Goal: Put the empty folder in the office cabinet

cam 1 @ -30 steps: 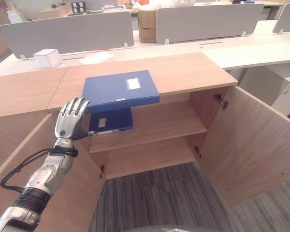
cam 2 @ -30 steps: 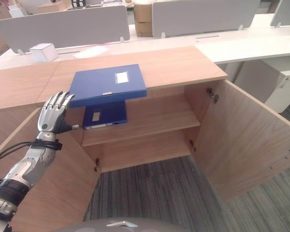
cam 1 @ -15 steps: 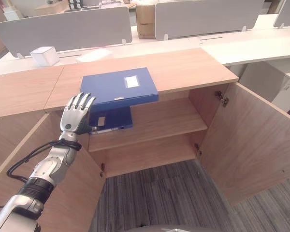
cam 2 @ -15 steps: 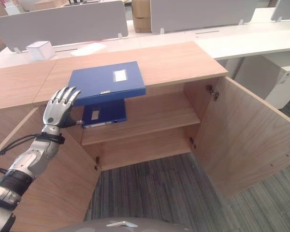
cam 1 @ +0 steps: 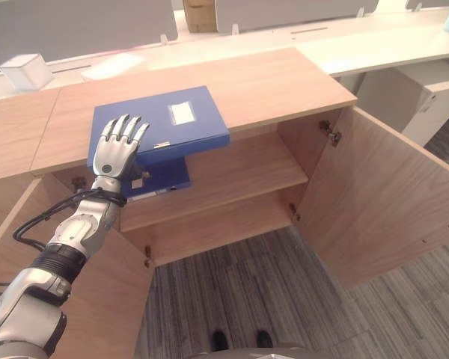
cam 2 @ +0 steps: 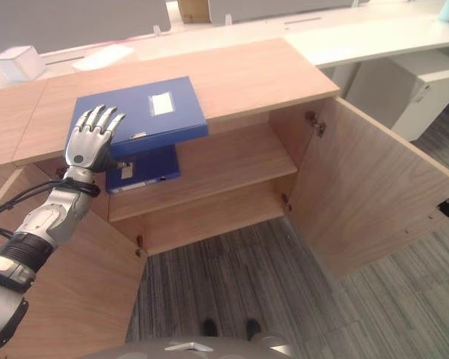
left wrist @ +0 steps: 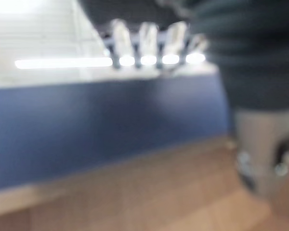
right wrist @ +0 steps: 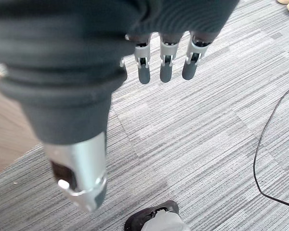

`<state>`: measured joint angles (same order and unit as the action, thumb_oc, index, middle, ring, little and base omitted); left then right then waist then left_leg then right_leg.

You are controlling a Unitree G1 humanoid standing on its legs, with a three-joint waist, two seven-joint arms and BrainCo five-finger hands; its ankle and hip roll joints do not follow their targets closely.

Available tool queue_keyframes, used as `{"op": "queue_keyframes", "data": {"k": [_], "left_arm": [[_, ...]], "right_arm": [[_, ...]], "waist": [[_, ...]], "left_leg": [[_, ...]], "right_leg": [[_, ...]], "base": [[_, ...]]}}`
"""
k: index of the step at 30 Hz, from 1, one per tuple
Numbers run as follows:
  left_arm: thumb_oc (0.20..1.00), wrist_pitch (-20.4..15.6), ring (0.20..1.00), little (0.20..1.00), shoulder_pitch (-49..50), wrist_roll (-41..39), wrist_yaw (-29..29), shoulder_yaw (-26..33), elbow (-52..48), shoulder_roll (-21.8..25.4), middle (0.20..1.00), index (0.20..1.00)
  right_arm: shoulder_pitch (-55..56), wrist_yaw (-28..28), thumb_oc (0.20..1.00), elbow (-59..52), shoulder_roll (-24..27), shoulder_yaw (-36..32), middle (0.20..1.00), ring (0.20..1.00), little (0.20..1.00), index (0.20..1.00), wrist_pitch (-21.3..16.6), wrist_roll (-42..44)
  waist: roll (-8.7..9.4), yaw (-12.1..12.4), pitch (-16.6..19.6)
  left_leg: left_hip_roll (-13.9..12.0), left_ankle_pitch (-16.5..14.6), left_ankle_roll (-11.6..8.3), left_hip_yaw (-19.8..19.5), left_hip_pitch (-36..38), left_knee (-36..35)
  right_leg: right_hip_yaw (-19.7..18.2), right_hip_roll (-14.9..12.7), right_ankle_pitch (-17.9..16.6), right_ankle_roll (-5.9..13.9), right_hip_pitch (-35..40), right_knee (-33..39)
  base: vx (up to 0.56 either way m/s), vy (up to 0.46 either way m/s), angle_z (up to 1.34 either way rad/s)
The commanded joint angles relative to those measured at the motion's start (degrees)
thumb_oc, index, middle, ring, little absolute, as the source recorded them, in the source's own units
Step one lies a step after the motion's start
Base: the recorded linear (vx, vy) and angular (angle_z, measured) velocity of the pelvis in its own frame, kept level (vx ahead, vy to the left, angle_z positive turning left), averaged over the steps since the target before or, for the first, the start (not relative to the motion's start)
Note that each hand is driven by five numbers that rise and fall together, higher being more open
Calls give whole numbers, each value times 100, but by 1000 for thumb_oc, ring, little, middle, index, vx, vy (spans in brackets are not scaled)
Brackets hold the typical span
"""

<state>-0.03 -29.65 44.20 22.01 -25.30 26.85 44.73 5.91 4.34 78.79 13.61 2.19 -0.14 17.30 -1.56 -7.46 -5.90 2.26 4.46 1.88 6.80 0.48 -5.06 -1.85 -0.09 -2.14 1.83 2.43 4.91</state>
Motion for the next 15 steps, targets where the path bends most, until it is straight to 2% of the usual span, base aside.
{"op": "queue_keyframes", "data": {"k": [1,15], "left_arm": [[1000,123,1000,1000,-865,19,283,88,230,265,1000,1000],[1000,84,1000,1000,-840,-52,307,141,115,166,1000,1000]], "right_arm": [[-215,161,1000,130,223,165,1000,1000,1000,1000,-105,306],[-279,207,1000,111,183,209,1000,1000,1000,1000,-137,378]], "waist": [[14,-82,20],[47,-66,-51]], "left_leg": [[-336,-634,-497,154,84,6],[-360,-609,-498,187,-79,6]], "right_leg": [[113,-420,57,692,-14,9],[73,-392,18,684,-196,9]], "base": [[-31,9,-16],[-10,1,-2]]}}
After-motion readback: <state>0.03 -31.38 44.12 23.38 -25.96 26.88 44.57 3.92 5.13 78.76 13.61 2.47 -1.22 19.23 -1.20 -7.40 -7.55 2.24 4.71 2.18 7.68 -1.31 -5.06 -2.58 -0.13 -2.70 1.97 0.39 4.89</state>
